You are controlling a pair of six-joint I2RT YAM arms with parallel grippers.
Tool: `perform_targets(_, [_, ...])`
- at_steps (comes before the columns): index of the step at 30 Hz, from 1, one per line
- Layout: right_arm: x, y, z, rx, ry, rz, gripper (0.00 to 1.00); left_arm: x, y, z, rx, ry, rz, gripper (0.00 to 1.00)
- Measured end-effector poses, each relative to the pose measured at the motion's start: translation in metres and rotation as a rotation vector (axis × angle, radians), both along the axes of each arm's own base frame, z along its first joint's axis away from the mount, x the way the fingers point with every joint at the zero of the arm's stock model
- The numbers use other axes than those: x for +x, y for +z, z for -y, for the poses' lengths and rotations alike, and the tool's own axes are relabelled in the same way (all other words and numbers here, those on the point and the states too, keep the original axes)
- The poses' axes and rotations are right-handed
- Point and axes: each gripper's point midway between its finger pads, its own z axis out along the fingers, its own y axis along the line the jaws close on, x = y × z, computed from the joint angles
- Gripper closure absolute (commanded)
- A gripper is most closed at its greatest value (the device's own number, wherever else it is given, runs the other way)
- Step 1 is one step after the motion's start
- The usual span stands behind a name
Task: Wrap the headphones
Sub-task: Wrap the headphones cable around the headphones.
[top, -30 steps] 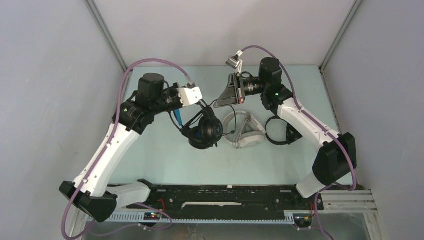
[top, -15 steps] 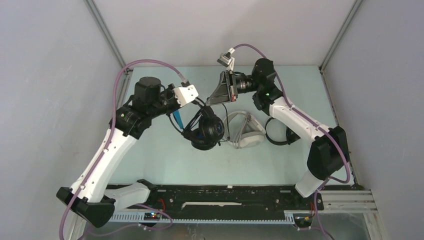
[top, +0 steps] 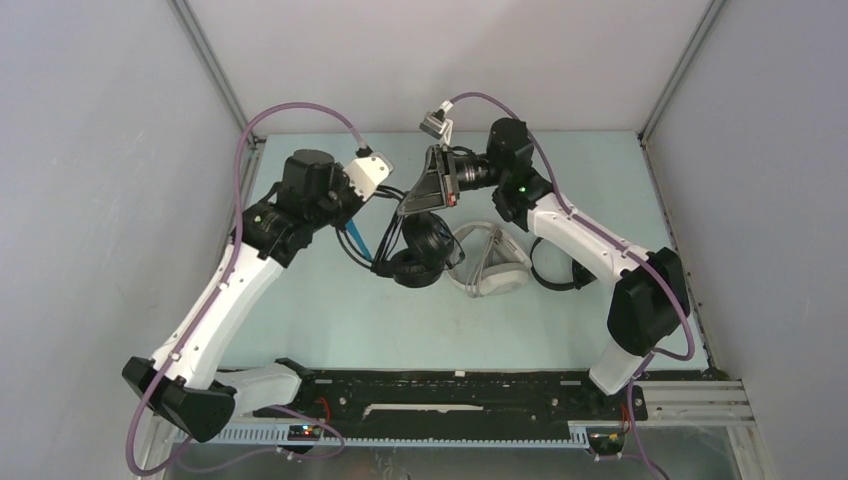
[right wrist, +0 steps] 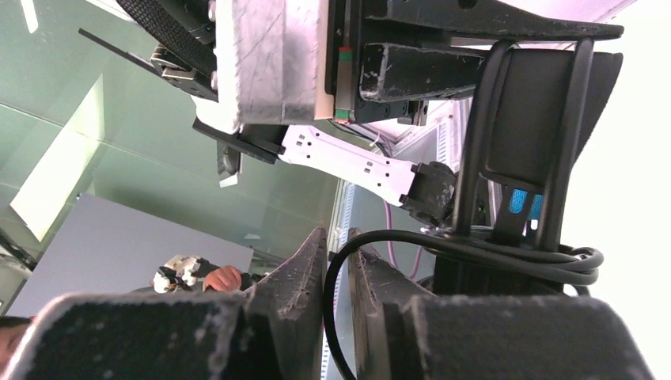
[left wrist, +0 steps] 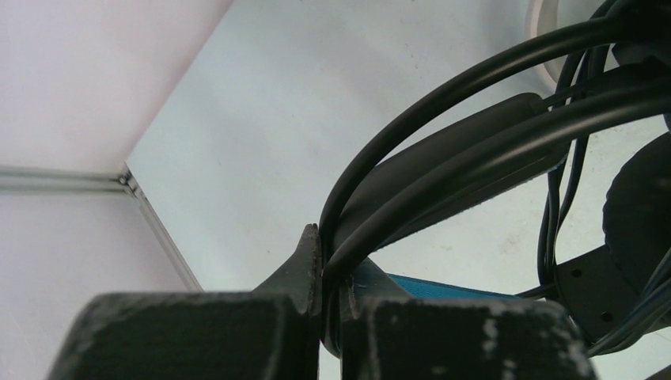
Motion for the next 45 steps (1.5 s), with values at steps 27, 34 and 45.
perform_targets(27, [-0.007, -0.016, -0.04, -0.051, 0.003, 0.076, 0.89, 0.018, -0.013, -0.025, -0.117, 0.453, -0.145, 1.0])
perform_targets(34, [0.023, -0.042, -0.049, -0.149, -0.209, 0.181, 1.0, 0.026, -0.008, -0.025, -0.193, 0.555, -0.149, 1.0])
perform_targets(45, [0.035, -0.036, -0.05, -0.211, -0.425, 0.451, 1.0, 0.028, 0.004, -0.021, -0.309, 0.629, -0.156, 1.0])
